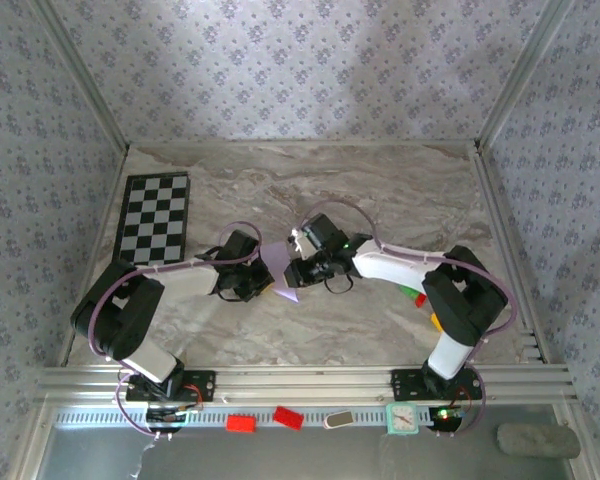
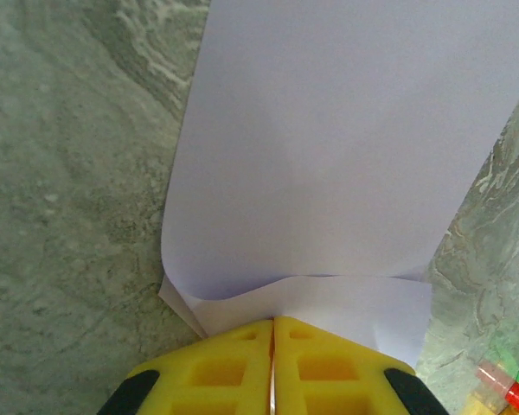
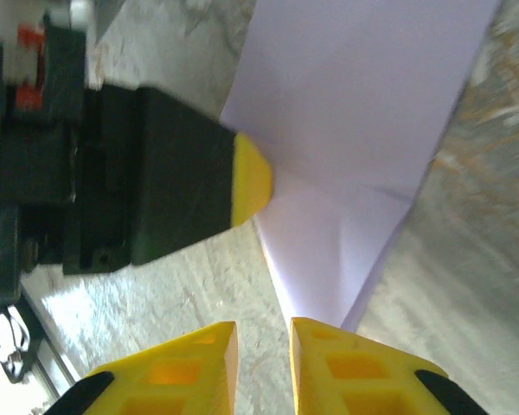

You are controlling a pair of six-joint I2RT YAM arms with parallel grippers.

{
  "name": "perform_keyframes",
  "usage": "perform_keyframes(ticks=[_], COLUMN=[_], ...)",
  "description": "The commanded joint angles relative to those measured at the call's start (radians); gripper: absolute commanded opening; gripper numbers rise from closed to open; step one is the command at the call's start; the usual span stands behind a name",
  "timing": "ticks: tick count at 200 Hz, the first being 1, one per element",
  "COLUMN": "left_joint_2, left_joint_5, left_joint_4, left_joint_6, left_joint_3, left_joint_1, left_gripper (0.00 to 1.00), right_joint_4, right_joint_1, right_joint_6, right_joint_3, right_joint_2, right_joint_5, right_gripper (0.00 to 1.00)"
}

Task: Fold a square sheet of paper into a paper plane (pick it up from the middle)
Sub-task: Third fold the triangle at the center of the table.

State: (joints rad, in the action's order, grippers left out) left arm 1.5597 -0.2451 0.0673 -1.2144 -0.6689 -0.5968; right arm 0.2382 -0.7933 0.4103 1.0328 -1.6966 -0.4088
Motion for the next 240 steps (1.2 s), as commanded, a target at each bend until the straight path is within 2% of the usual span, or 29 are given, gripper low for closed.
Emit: perform_keyframes(ticks=[1, 68, 175, 240], left_joint_2=[0.033, 0.036, 0.051, 0.053], left_joint_5=[0.09, 0.089, 0.083, 0.081], left_joint_4=[0.124, 0.134, 0.142, 0.15], left_joint_6=[-0.015, -0.013, -0.006, 0.003], left_joint_3=[0.026, 0.028, 0.023, 0.02], left_joint_1=[0.004, 0.004, 0.003, 0.005], left_gripper=[0.09, 0.09, 0.09, 0.09], right_joint_4=[0.05, 0.095, 0.149, 0.14], right_joint_1=[-0.029, -0.077, -0.082, -0.065], right_joint_6=[-0.026, 0.036, 0.032, 0.03], right_joint_3=[-0.003, 0.081, 0.124, 0.114], right_joint_2=[-0.025, -0.131, -0.186, -0.19], right_joint_5=[-0.006, 0.045, 0.093, 0.042], right_gripper=[0.22, 0.16, 0.16, 0.16])
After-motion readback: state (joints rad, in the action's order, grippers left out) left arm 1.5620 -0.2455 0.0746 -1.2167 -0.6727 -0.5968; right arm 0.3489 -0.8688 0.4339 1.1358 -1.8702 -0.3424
